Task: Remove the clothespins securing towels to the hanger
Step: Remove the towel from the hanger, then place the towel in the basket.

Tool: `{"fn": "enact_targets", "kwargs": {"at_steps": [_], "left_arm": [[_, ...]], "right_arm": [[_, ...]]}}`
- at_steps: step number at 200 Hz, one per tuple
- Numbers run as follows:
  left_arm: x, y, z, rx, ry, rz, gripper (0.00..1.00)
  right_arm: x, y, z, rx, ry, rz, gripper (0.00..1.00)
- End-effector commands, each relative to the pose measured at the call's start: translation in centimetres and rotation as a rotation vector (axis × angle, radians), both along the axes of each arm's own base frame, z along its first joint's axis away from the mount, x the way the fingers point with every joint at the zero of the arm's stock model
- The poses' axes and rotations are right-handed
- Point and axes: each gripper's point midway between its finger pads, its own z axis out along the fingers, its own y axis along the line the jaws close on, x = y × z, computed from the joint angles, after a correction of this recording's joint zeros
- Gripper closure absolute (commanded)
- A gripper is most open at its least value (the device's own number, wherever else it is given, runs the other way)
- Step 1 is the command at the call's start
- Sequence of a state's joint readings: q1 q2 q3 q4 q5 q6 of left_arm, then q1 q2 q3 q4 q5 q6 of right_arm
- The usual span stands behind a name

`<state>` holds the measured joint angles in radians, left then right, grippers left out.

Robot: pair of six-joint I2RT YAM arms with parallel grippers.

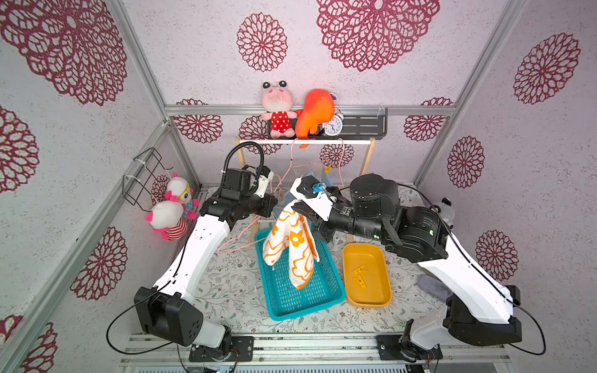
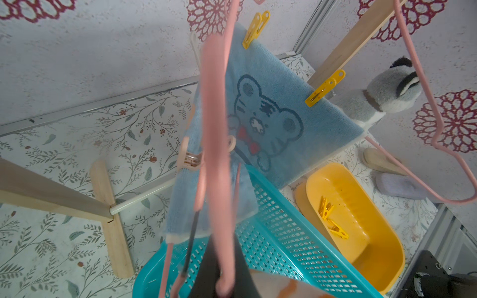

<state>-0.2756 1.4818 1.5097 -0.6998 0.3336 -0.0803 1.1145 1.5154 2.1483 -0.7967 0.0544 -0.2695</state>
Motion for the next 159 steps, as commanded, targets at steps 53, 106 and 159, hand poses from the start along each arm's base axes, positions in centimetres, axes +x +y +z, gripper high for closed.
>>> {"fn": "enact_targets", "kwargs": {"at_steps": [53, 106, 159], "left_arm": [[1.0, 0.6, 0.0, 0.014, -0.025, 0.04, 1.0], [0.7, 0.6, 1.0, 0.0, -0.047, 0.038, 1.0], [-0.1, 0.2, 2.9, -0.046, -0.084, 0.019, 1.0]], "right_arm": [[-1.5, -1.3, -1.3, 0.011, 0.022, 0.011, 1.0], [0.9, -1.8, -9.8, -0.006, 0.13, -0.107, 1.0], [3.4, -2.0, -20.5, -0.027, 0.34, -0.202, 1.0]]}}
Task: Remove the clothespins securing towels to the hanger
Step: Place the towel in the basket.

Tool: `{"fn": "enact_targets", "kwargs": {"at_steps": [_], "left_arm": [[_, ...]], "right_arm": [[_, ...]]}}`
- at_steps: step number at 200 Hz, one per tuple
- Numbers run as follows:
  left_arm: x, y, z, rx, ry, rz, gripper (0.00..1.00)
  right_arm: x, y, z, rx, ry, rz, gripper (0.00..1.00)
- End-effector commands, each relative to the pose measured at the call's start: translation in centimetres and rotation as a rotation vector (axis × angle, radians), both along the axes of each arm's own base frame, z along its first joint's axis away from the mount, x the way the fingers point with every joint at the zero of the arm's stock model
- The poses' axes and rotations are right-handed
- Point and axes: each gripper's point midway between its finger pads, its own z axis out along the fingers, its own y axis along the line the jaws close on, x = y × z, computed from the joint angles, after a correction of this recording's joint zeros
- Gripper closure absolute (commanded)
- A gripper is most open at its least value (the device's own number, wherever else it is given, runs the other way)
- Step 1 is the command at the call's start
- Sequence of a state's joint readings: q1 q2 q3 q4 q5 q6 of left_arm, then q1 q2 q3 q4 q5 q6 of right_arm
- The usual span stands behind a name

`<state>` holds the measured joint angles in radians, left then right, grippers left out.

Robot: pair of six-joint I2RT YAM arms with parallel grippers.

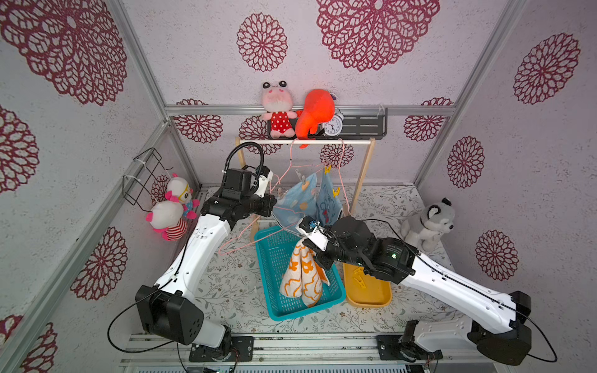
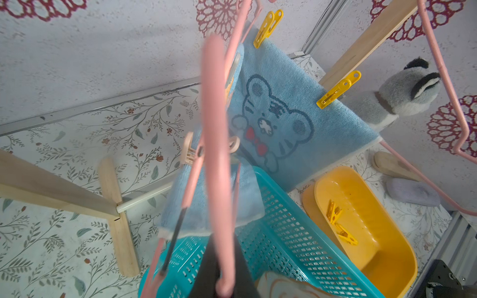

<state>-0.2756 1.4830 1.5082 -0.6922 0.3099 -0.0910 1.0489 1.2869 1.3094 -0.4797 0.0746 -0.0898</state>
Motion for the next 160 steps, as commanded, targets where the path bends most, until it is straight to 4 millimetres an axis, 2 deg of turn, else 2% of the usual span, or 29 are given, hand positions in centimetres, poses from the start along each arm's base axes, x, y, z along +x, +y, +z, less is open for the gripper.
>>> {"fn": "enact_targets", "kwargs": {"at_steps": [1, 38, 66, 86, 99, 119, 160], "left_arm": [[-0.5, -0.1, 3.0, -0.052, -0.082, -0.007, 1.0], [-0.7, -0.3, 3.5, -0.072, -0.09, -0.014, 1.0], [-0.7, -0.2, 3.8, -0.073, -0.099, -0.009, 1.0], [-0.7, -0.1, 3.9, -0.073, -0.104, -0.006, 1.0], [-0.7, -0.1, 4.0, -0.073, -0.106, -0.006, 1.0], [-0.7, 0.1, 4.0, -0.073, -0.107, -0.003, 1.0], [-0.9, 0.0, 4.2, -0.077, -0.112, -0.008, 1.0]], "right_arm": [[1.2, 0.1, -0.5, 0.142, 0.059, -0.073, 1.0], [2.4, 0.5, -8.4, 0.091, 0.18, -0.126, 1.0], [3.5, 0.7, -14.5, -0.022, 0.239, -0.168, 1.0], [4.5, 0.7, -17.8, -0.084, 0.269, -0.204, 1.0], [4.7, 1.2, -19.2, -0.104, 0.288, -0.202, 1.0], [4.8, 1.9, -20.3, -0.107, 0.308, -0.192, 1.0], [4.7, 1.9, -22.8, -0.151, 0.335, -0.195, 1.0]]}}
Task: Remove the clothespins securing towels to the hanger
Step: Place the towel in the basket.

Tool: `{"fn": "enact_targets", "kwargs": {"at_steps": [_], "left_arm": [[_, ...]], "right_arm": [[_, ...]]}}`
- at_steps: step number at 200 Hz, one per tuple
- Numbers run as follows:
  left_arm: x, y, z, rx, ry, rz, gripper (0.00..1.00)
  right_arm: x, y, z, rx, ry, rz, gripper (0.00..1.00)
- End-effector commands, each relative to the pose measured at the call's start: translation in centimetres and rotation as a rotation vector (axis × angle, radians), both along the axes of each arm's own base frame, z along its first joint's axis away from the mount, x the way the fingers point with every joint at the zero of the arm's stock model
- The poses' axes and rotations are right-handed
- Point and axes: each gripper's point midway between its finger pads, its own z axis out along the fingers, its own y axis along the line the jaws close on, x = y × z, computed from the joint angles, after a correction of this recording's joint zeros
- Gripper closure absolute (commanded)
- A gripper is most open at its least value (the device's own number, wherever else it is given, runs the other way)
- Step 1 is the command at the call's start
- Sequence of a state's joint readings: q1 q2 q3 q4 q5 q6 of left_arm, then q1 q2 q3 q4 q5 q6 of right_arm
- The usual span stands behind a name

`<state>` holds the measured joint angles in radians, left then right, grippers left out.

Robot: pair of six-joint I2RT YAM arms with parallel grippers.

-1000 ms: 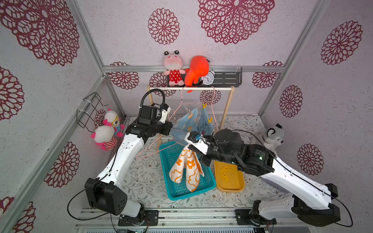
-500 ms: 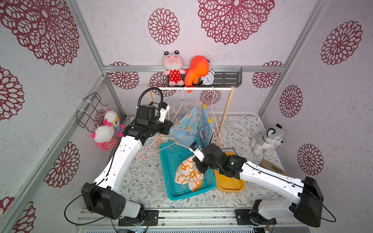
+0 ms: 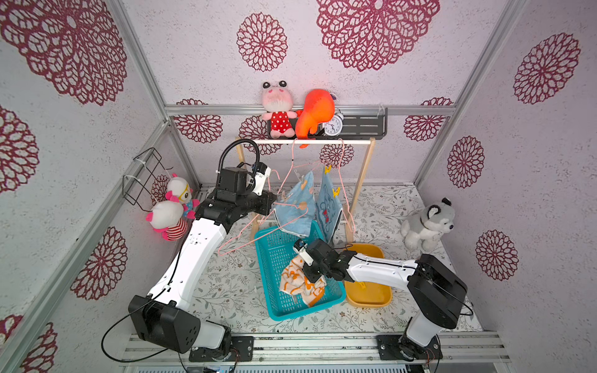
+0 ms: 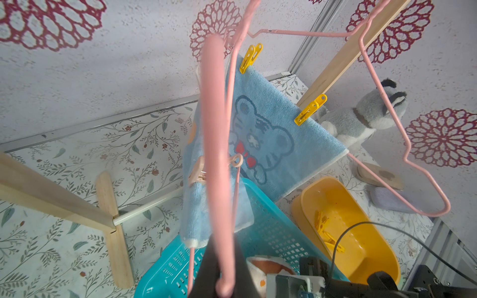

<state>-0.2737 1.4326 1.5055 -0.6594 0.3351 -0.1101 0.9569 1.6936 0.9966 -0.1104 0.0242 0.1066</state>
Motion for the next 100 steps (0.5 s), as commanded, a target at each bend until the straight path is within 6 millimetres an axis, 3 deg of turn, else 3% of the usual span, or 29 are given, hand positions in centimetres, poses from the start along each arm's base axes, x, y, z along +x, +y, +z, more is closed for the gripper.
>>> {"fn": "enact_targets", "kwargs": {"at_steps": [1, 66, 100], "left_arm": [[-0.2, 0.2, 1.6, -0.029, -0.048, 0.001, 1.0], [-0.2, 0.1, 1.5, -0.026, -0.044, -0.006, 1.0], [-0.3, 0.0, 1.5, -0.027, -0.042, -0.011, 1.0]], "right_arm": [[0.6, 0.8, 0.3, 0.035, -0.002, -0.015, 1.0], [2.4, 1.1, -2.5, -0.052, -0.018, -0.062, 1.0], [3.1, 0.8, -2.0, -0.076, -0.046, -0.086, 0.76]]}}
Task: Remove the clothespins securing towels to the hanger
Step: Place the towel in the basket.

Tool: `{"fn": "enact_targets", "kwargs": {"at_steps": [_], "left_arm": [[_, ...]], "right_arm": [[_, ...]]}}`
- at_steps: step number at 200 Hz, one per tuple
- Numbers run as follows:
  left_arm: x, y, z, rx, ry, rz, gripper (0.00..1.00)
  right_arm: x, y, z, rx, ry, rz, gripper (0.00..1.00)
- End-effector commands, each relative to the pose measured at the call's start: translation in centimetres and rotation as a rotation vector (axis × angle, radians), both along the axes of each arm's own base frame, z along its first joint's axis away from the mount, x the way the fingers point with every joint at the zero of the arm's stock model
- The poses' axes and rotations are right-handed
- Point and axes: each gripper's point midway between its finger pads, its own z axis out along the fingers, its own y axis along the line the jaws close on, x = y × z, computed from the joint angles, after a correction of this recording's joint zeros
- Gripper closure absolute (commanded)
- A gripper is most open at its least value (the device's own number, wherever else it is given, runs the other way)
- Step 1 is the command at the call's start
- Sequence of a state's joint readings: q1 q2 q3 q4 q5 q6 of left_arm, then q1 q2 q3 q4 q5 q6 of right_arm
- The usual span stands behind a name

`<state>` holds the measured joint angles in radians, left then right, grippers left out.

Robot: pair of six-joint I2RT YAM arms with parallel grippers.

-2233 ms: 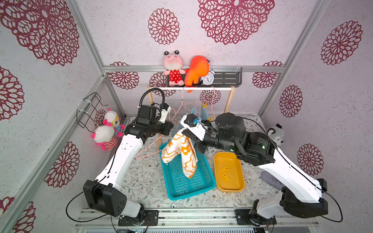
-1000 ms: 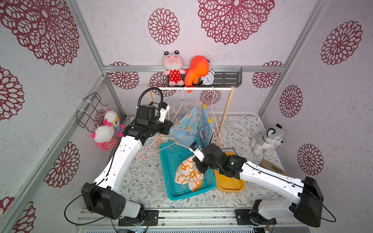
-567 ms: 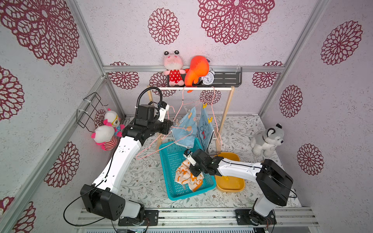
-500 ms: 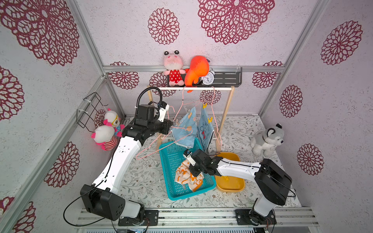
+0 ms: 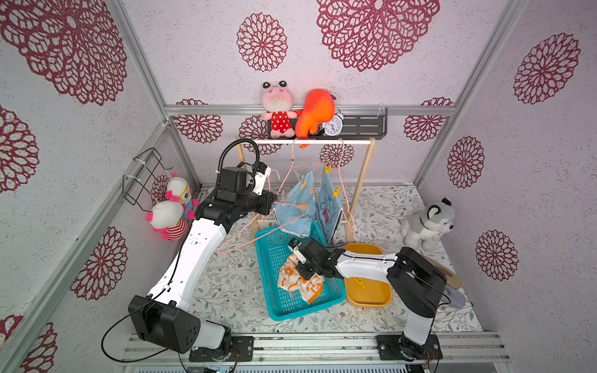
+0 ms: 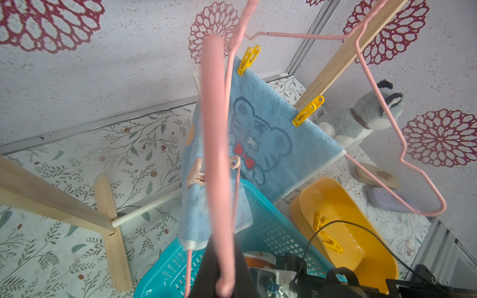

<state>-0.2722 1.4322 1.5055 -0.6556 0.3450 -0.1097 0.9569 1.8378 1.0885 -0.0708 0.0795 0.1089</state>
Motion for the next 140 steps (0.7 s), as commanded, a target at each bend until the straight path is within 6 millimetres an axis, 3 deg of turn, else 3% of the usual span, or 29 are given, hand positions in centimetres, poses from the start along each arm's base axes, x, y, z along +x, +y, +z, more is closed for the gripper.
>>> {"fn": "enact_targets", "kwargs": {"at_steps": [1, 26, 55, 90, 140], "left_arm": [[-0.3, 0.1, 1.4, -0.02, -0.039, -0.004, 1.0], [-0.3, 0.1, 1.4, -0.019, -0.039, -0.006, 1.0], [-0.4, 0.0, 1.6, -0.02, -0.042, -0.012, 1.0], [-0.8, 0.0, 2.3, -0.03, -0.054, -0.018, 1.0], [-2.8, -1.2, 4.7, -0.048, -0.077, -0.087, 1.0]], "right_arm": [[0.7, -1.0, 0.1, -0.04, -0.02, -0.052, 0.75], [0.6, -1.2, 2.1, -0.013, -0.049, -0.054, 0.65], [0.2, -1.2, 6.1, 0.048, -0.107, -0.043, 0.53], [-0.6, -1.6, 10.2, 0.118, -0.16, -0.024, 0.49], [-1.2, -4.4, 13.9, 0.138, -0.242, -0.057, 0.47]]}}
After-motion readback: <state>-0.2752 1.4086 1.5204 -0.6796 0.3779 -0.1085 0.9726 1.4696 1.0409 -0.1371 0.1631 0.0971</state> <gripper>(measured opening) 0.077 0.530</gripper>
